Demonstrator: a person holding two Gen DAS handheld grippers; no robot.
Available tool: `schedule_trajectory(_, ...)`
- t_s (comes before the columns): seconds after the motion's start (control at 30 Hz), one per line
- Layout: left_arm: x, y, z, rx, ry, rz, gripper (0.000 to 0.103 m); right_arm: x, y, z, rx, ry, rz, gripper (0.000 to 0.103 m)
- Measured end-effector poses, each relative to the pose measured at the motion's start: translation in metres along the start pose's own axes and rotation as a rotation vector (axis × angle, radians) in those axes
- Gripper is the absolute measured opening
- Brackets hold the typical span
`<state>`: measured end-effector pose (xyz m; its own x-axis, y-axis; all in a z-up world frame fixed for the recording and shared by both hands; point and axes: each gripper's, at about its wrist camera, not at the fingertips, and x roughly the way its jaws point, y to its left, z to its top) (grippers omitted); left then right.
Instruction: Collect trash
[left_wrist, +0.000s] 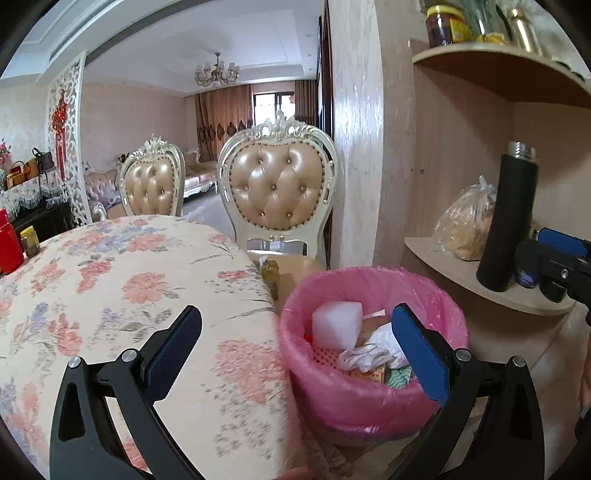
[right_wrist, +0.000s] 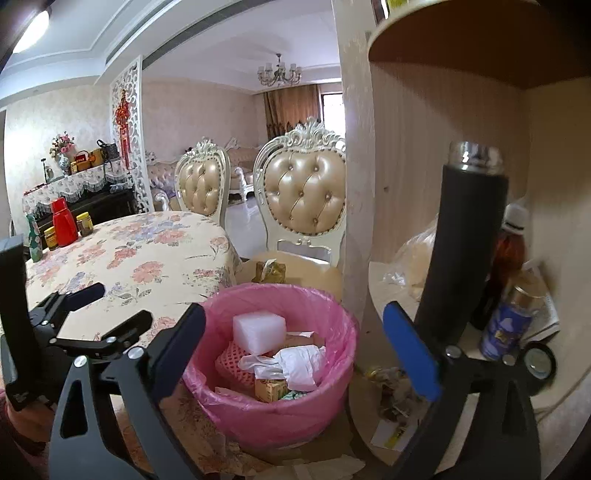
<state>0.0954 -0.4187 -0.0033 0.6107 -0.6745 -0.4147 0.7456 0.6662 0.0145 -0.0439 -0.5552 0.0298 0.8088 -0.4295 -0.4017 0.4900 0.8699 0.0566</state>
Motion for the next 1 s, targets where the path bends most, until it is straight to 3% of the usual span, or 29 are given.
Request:
schedule_trajectory(0.27,-0.049,0.013,-0.009,0.081,-0.041,-0.047,0.096,-0.03,0.027,-0.003,-0.009,0.008,-0.067,0.098)
schedule_trajectory(0.47,-0.075,0.035,-0.024,0.073,-0.034,-0.083,0.096,-0.052,0.053,-0.02,-0.015,0.021,-0.092,0.098)
schedule_trajectory(1.0,-0.095,0.056,-0.042,0.03,-0.011,-0.144,0.096,-0.077,0.083,-0.057,-0.019,0.063,-0.139,0.098)
